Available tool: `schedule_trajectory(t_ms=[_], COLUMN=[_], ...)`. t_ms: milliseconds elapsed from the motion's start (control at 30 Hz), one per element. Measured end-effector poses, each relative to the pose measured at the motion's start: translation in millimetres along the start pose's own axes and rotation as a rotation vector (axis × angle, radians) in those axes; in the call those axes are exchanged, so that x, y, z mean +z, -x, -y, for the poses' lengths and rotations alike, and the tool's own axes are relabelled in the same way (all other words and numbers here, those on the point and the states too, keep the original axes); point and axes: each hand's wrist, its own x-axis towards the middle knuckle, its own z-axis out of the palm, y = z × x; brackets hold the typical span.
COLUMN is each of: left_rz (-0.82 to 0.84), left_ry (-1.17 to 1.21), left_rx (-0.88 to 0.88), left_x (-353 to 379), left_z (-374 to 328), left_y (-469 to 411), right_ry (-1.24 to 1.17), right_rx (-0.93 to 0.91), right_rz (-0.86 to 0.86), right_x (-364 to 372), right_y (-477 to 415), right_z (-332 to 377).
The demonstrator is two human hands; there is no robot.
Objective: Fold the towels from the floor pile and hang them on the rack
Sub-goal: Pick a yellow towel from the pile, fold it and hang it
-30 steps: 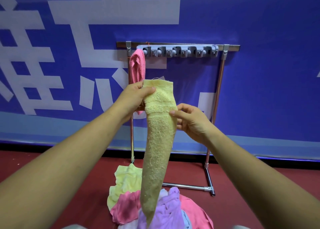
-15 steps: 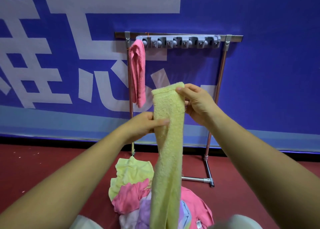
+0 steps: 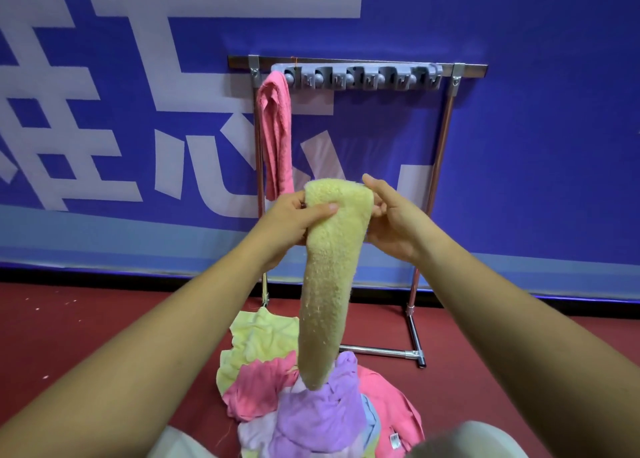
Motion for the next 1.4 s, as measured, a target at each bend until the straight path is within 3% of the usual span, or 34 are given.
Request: schedule_trajectory(t_ms=[167, 433, 567, 733, 867, 1200, 1400], left_rz=[-0.100, -0.157, -0.210, 0.110, 0.256, 0.073, -0.032], left_ry=[0.043, 0.030, 0.190, 0.373, 0.129, 0.214, 0.321], left_rx=[-0.056, -0.148, -0.200, -0.242, -0.246, -0.122, -0.075], left_x=[-10, -27, -28, -23, -16, -2, 0], left_z=[-5, 1, 6, 17, 37, 36, 18], left_y=[-10, -15, -17, 1, 13, 15, 0], right_ry=[0.056, 0.134, 0.106, 0.071, 0.064, 0.037, -0.016], right_rx=[0.041, -0.062, -0.115, -0.182, -0.203, -0.156, 0.033], right_rz=[0.158, 0.076, 0.014, -0.110, -0.162, -0.274, -0.001], right_x=[-4, 2, 8, 16, 18, 4, 8], right_y=[10, 10, 10, 11, 12, 10, 20], right_z=[-31, -44, -36, -18, -4, 0, -15])
